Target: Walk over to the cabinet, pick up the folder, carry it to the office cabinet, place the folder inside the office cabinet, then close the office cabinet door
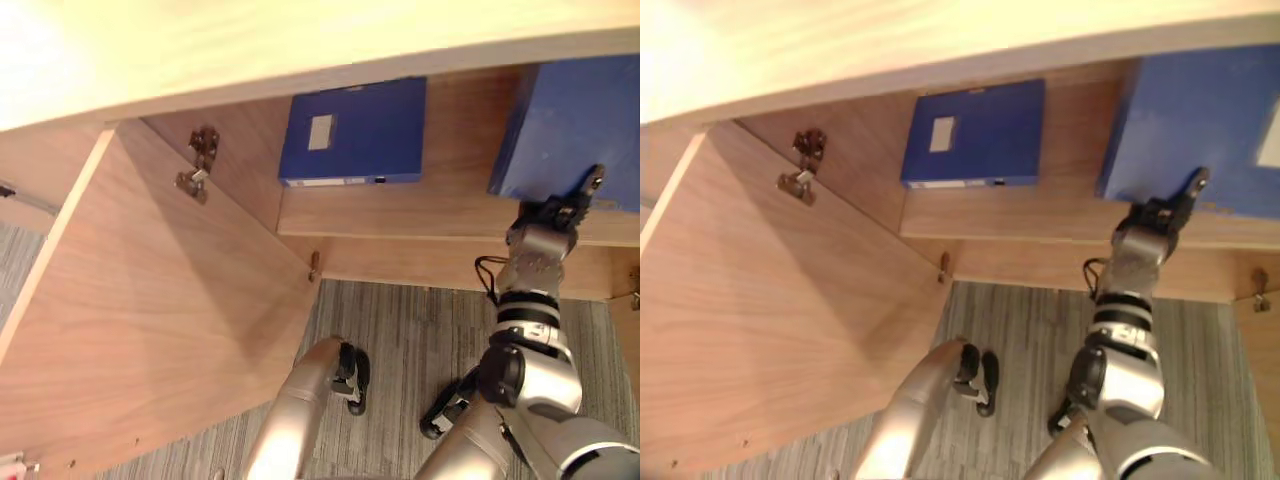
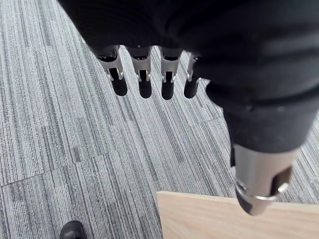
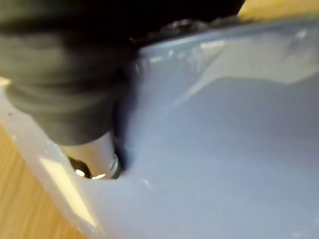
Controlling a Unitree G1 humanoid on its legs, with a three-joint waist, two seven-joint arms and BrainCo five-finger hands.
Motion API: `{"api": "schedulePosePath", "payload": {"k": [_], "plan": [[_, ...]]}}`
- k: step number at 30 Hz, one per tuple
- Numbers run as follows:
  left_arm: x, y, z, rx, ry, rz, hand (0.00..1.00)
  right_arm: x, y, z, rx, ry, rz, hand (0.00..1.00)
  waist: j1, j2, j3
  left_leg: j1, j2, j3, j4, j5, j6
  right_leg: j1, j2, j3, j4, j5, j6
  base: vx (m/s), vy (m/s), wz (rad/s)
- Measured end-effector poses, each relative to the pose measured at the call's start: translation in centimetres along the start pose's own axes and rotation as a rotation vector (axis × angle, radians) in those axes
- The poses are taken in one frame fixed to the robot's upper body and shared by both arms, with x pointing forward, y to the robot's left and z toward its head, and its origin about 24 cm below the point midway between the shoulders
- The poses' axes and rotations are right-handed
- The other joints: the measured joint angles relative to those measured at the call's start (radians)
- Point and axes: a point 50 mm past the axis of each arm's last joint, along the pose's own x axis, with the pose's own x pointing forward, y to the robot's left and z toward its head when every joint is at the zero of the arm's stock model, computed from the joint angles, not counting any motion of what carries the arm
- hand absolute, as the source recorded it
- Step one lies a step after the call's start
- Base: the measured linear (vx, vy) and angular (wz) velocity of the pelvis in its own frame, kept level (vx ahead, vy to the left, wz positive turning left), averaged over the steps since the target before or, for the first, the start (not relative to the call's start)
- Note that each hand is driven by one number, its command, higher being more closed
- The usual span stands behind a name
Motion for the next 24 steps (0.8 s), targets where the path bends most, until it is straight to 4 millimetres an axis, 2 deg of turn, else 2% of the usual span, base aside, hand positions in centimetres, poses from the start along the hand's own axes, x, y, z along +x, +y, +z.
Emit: {"api": "schedulePosePath", "payload": {"k": [5, 8, 10, 11, 18, 24], "plan": [[0.1, -1.6, 0.5, 0.067, -0.019, -0.053, 0.0, 0.8, 3.2, 0.5, -0.013, -0.015, -0.014, 1.0, 0.022, 0.015, -0.001, -0.065, -0.002, -0.03, 0.025, 0.016, -0.003, -0.033, -0.001, -0.024, 0.021, -0.007, -0.013, 0.02, -0.074, 0.17], [0.1, -2.5, 0.7, 0.089, -0.031, -0.074, 0.0, 0.9, 4.6, 0.9, -0.039, -0.029, -0.004, 1.0, 0.03, 0.03, 0.006, -0.088, -0.003, -0.042, 0.032, 0.024, -0.006, -0.046, 0.001, -0.027, 0.031, -0.012, -0.019, 0.02, -0.069, 0.16], [0.1, -2.6, 0.7, 0.094, -0.032, -0.07, 0.0, 1.0, 5.1, 0.9, -0.058, -0.028, -0.002, 1.0, 0.034, 0.03, 0.006, -0.103, -0.003, -0.043, 0.034, 0.027, -0.01, -0.062, 0.001, -0.026, 0.037, -0.014, -0.023, 0.02, -0.061, 0.07], [0.1, -2.6, 0.7, 0.098, -0.031, -0.067, 0.0, 1.0, 5.3, 1.0, -0.062, -0.029, 0.002, 0.0, 0.037, 0.031, 0.007, -0.107, -0.003, -0.045, 0.035, 0.029, -0.012, -0.067, 0.001, -0.026, 0.041, -0.015, -0.026, 0.03, -0.062, 0.05], [0.1, -2.8, 0.5, 0.114, -0.027, -0.062, 0.0, 1.1, 7.6, 2.1, -0.038, -0.056, 0.036, 0.0, 0.041, 0.056, 0.035, -0.122, -0.003, -0.056, 0.031, 0.04, -0.023, -0.075, 0.004, -0.031, 0.044, -0.017, -0.03, 0.02, -0.063, 0.04], [0.1, -3.1, 0.5, 0.125, -0.027, -0.062, 0.0, 1.1, 8.4, 3.2, -0.022, -0.103, 0.05, 0.0, 0.036, 0.062, 0.051, -0.147, -0.011, -0.073, 0.023, 0.058, -0.025, -0.089, 0.006, -0.04, 0.044, -0.02, -0.035, 0.04, -0.06, 0.09]]}}
